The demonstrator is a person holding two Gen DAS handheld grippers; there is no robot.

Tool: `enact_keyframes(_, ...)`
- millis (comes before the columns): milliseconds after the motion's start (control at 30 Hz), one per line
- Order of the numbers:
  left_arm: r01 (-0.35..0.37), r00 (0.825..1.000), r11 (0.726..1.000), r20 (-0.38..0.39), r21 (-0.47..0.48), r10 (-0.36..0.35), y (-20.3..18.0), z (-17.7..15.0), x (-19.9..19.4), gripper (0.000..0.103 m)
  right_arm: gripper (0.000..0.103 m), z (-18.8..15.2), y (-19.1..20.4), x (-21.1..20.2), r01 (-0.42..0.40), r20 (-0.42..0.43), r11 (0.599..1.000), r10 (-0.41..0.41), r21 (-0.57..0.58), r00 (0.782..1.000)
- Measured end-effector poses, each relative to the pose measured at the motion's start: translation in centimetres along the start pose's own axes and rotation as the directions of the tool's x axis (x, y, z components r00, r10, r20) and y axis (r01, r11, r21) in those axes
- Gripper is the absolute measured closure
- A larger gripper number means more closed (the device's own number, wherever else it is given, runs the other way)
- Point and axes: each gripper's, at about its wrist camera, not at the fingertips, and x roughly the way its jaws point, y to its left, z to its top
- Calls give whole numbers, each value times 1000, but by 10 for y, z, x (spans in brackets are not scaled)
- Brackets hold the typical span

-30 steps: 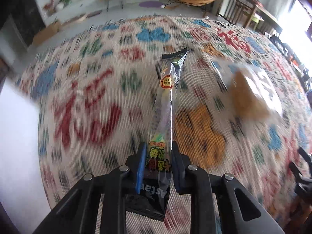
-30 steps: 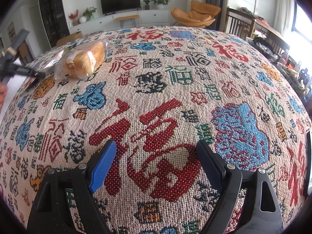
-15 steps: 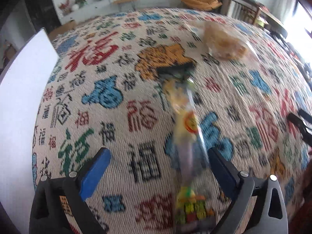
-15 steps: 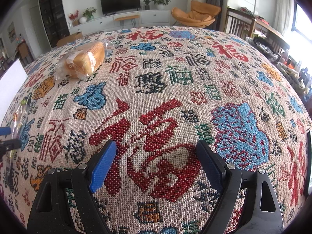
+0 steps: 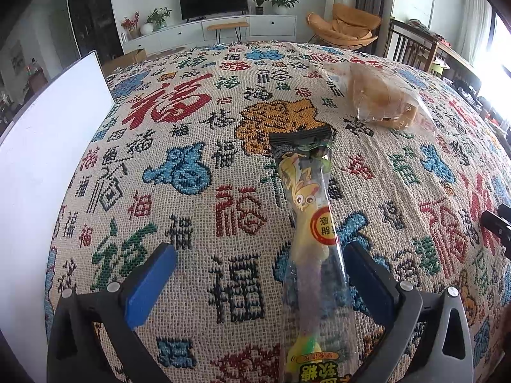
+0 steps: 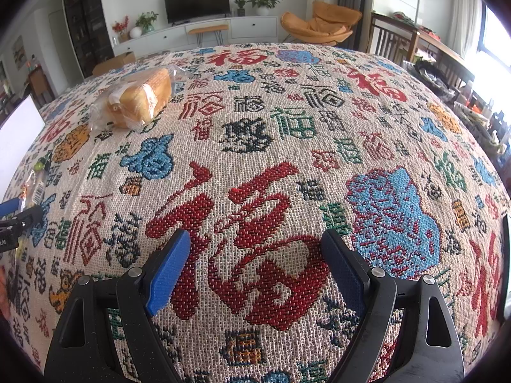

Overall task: Organize snacks
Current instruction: 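Close the right tool on the packaged bread while the left tool holds the jelly stick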

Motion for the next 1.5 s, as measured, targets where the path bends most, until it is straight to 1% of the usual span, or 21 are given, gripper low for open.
enact_keyframes(400,-1,1000,1000,1,1,1,0,0,0,0,15,0,3,1,10,-5,1000,-10,-1,1000)
enact_keyframes(500,-1,1000,1000,0,0,1,0,1,2,0,13,9,4,7,-3,-41,1000,3,-18,999)
enact_keyframes(533,-1,1000,1000,0,1,1,0,1,2,0,13,21,6,11,-17,-92,999,14,-30,996)
enact_keyframes(600,-1,1000,1000,0,1,1,0,1,2,0,14,43,13,14,-69,-116,998,70,5,991)
enact_keyframes(700,-1,1000,1000,0,0,1,1,1,3,0,14,86,38,9,-166,-59,983,171,79,984)
enact_keyframes(767,-1,1000,1000,1,0,1,1,1,3,0,15,115,69,15,-207,-38,976,210,71,977)
enact_keyframes(833,-1,1000,1000,0,1,1,1,1,3,0,14,140,103,31,-199,-35,980,200,28,979)
enact_keyframes(867,-1,1000,1000,1,0,1,1,1,3,0,15,147,115,41,-175,-41,984,176,10,984)
enact_keyframes(933,-1,1000,1000,1,0,1,1,1,3,0,13,159,140,66,-116,-64,993,113,-38,991)
enact_keyframes(967,-1,1000,1000,1,0,1,1,1,3,0,13,160,151,80,-55,-80,996,50,-70,996)
enact_keyframes(1000,-1,1000,1000,1,0,1,1,1,3,0,13,160,158,90,0,-85,995,-9,-99,996)
enact_keyframes(1033,-1,1000,1000,1,0,1,1,1,3,0,13,159,162,101,29,-109,993,-42,-116,993)
enact_keyframes(1067,-1,1000,1000,1,0,1,1,1,3,0,13,157,161,115,37,-159,993,-55,-114,986)
enact_keyframes(1100,-2,1000,1000,1,-1,2,0,-1,1,0,13,155,155,119,15,-172,997,-28,-77,985)
enact_keyframes(1133,-2,1000,1000,1,-1,2,0,-1,1,0,17,154,141,116,-12,-149,1000,11,-1,989)
enact_keyframes(1167,-2,1000,1000,1,-2,2,0,0,1,0,18,153,132,114,-33,-142,998,39,48,989)
enact_keyframes(1200,-2,1000,1000,1,-2,2,-1,0,1,0,20,149,119,109,-67,-116,994,77,92,990)
enact_keyframes(1233,-2,1000,1000,1,-2,2,-1,0,1,0,26,144,110,102,-81,-91,992,90,98,992)
enact_keyframes(1300,-2,1000,1000,1,-2,2,-1,1,0,0,26,132,96,89,-75,-72,995,80,68,994)
enact_keyframes(1367,-3,1000,1000,1,-2,3,-1,1,0,0,26,104,73,67,-85,-56,995,88,57,995)
enact_keyframes(1500,-3,1000,1000,1,-2,3,-1,1,0,0,26,49,48,22,-20,-14,1000,20,-23,1000)
